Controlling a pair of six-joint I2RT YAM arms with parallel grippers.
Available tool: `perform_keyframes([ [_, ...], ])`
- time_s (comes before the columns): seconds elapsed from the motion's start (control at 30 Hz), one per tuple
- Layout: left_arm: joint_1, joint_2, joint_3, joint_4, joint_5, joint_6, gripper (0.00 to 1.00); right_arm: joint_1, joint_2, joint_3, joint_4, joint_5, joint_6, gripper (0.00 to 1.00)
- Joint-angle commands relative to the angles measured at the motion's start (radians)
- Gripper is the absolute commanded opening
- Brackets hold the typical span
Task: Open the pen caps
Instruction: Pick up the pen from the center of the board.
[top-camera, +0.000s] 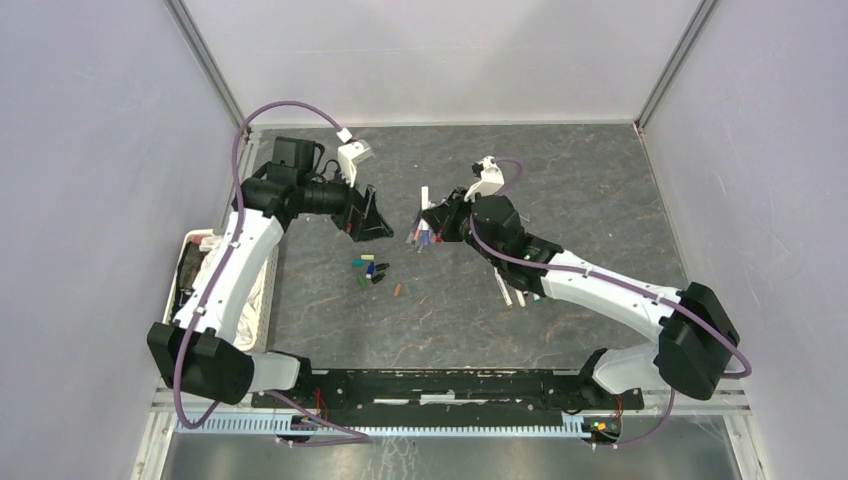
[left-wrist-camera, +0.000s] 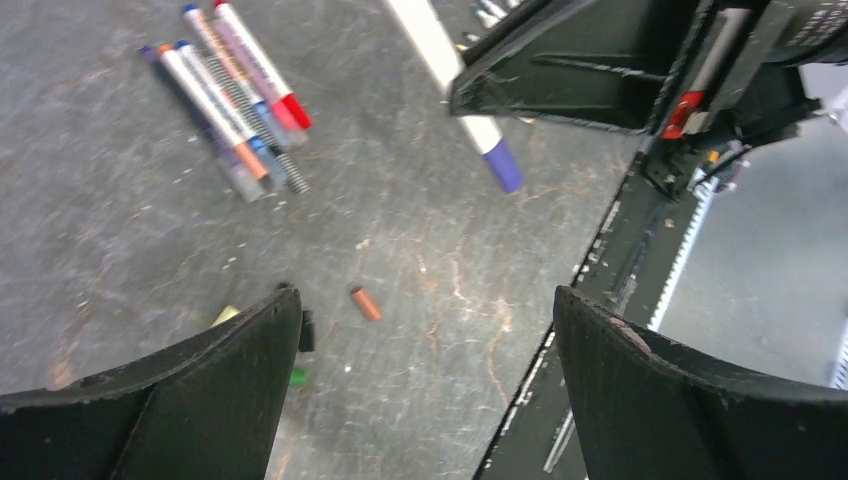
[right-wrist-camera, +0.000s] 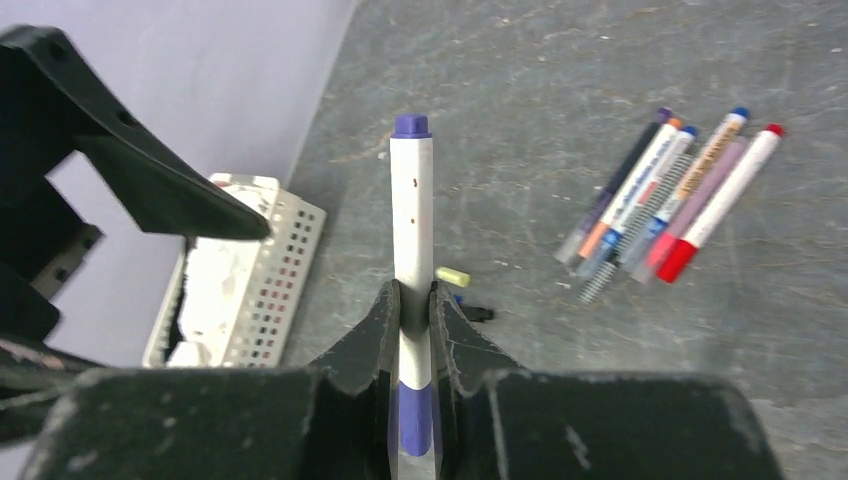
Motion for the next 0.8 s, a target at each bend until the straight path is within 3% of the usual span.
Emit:
perform_keyframes([
  [0.0, -0.072, -0.033, -0.019, 0.07, 0.065, -0.088, 1.0, 0.053, -0.025, 0.01, 0.171, 0.084, 0.107, 0.0],
  [0.17, -0.163, -0.012, -0.026, 0.096, 0.022, -0.106, 0.97, 0.104, -0.024, 0.03, 0.203, 0.155, 0.115, 0.0],
  [0.33, -0.178, -0.001, -0.026, 0.105, 0.006, -0.099, 0.91, 0.127, -0.019, 0.03, 0.219, 0.19, 0.13, 0.0],
  [0.57, -0.18, 0.011, -0.058, 0.128, 0.011, -0.096, 0.73, 0.147, -0.006, 0.024, 0.256, 0.209, 0.161, 0.0],
  [0.77, -0.184, 0.02, -0.071, 0.144, 0.005, -0.093, 0.52, 0.158, 0.006, 0.027, 0.254, 0.209, 0.168, 0.0],
])
